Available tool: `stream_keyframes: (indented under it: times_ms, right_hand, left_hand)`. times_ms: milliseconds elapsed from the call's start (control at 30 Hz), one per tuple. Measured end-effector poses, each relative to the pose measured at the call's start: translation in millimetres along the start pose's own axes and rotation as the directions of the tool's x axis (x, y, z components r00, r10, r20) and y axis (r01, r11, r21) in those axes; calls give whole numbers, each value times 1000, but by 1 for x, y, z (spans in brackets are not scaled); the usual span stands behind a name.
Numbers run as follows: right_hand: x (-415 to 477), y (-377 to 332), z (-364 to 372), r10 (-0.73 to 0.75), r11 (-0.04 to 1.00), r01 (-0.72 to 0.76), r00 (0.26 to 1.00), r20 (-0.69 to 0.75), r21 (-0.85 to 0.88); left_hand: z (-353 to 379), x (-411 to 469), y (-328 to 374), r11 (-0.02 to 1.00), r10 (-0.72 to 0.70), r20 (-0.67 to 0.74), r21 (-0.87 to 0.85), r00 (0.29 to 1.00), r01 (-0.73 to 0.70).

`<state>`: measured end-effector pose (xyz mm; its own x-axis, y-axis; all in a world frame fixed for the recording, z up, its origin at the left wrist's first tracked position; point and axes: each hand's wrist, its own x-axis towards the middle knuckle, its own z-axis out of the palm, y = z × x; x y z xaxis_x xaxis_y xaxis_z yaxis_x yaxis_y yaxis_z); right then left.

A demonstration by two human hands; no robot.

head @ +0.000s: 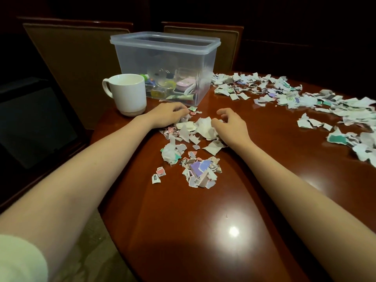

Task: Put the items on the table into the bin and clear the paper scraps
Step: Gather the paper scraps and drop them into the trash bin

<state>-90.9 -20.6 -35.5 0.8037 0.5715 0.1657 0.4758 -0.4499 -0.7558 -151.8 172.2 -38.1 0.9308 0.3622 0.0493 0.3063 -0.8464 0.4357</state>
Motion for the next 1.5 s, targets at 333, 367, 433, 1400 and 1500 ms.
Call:
stream_keyframes:
  times_ms: [333, 367, 433, 1400, 1500]
  right_hand:
    - [1, 3, -1, -24, 999, 23, 999, 21, 37]
    - [2, 3, -1, -31, 999, 30, 999, 26, 29]
    - [5, 4, -1, -58, 998, 57, 997, 44, 10]
    - [21, -2, -4, -144, 984, 176, 874, 465, -26]
    - [7, -3, -17, -59, 992, 6, 900, 433, 123]
  left_hand:
    - [-9, 12, -4, 967, -254, -194, -62, 947, 247]
    - [-7, 15, -7, 947, -320, -140, -16, 937, 321]
    - [-5, 19, -12, 929, -350, -88, 97, 933, 358]
    - [3, -28, 28, 979, 32, 89, -205, 996, -13]
    - [8, -33, 45, 994, 52, 162, -100, 985, -36]
